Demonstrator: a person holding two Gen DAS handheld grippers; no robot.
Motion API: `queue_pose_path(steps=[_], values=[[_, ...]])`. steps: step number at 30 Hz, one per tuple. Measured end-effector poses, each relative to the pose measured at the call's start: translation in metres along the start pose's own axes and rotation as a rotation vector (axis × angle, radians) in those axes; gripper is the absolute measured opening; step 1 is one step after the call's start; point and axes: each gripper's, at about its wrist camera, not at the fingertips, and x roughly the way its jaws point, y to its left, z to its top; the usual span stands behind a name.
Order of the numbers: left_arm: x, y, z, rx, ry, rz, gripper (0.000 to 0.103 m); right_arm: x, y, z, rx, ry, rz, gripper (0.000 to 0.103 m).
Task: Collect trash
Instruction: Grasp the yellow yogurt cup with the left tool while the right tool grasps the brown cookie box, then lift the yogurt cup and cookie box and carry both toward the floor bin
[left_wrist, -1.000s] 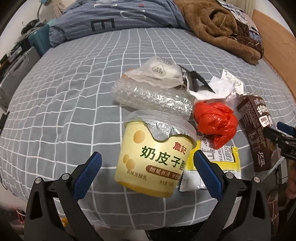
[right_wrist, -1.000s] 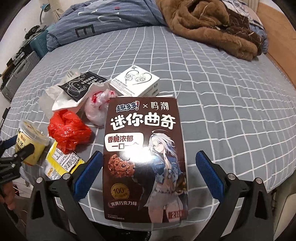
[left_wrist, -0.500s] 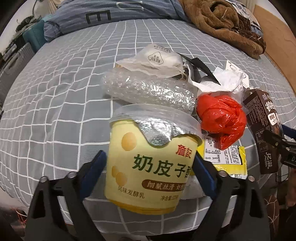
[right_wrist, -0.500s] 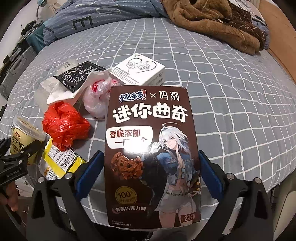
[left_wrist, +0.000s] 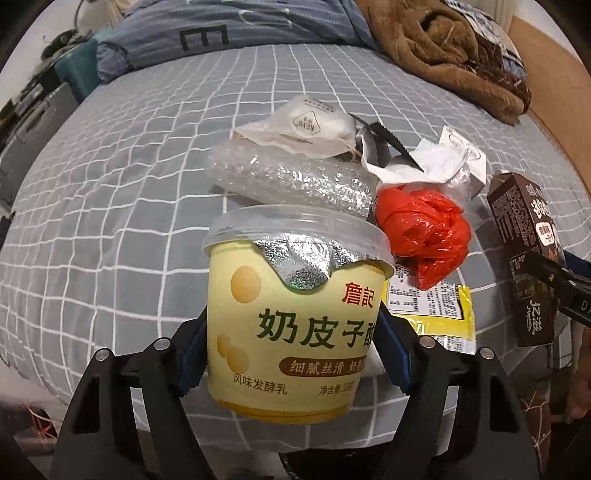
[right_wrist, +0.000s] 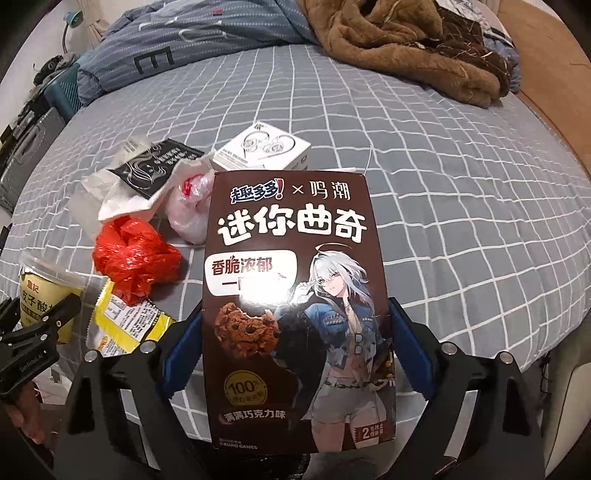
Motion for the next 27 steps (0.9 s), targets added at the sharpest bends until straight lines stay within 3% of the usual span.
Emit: queue_pose_path(steps=[27], values=[[-0.113,-0.015,-0.042,-0.054,-0.163,-0.005,0.075,-0.119,0.007,-0.045,-0.004,-0.188,0.013,0.087]])
